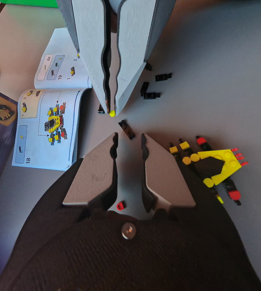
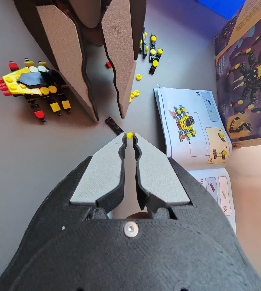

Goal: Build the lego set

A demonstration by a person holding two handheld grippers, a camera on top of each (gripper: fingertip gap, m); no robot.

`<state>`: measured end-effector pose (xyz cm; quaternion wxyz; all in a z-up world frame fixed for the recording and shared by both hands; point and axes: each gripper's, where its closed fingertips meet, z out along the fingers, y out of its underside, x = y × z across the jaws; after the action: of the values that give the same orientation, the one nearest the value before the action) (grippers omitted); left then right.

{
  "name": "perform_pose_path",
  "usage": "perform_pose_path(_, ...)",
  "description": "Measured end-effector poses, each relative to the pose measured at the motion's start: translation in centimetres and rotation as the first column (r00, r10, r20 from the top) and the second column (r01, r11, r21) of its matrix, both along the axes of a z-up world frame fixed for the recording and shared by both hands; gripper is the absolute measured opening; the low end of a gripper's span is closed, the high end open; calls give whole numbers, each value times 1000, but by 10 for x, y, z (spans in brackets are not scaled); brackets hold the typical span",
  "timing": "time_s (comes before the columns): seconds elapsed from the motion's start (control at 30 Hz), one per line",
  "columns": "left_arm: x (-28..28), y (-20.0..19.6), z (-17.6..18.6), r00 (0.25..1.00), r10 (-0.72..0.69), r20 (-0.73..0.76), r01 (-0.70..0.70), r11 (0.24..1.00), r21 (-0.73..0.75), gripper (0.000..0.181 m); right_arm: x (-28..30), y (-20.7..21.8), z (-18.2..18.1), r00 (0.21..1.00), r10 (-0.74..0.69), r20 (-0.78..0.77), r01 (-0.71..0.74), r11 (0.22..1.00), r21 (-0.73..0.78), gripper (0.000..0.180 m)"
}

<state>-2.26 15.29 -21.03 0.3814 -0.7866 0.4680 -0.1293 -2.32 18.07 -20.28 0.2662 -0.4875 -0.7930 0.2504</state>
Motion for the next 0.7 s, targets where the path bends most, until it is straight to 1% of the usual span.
perform_pose_path(0.03,1,1,1,1000,-3,-4,3,1000,4,27,-1,1,-2,1000,-3,1,3,1000,1,5)
perform_pose_path(0.17,1,5,-2,999,3,-38,-2,1000,25,21,-5,0,-7,1000,-1,5,1,1000,-8,4)
perform_pose_path(0.4,-11,7,-1,999,19,-46,-18,1000,24,20,-8,-6,-12,1000,25,16,-24,1000,-13,4)
perform_pose_path(0.57,-8,1,0,999,-20,-35,20,1000,21,19,-4,-6,-7,1000,24,13,-24,1000,-14,4)
perform_pose_path(0.7,-4,1,-3,998,-34,-58,37,998,43,10,-4,-14,1,999,36,-9,-36,998,-55,4)
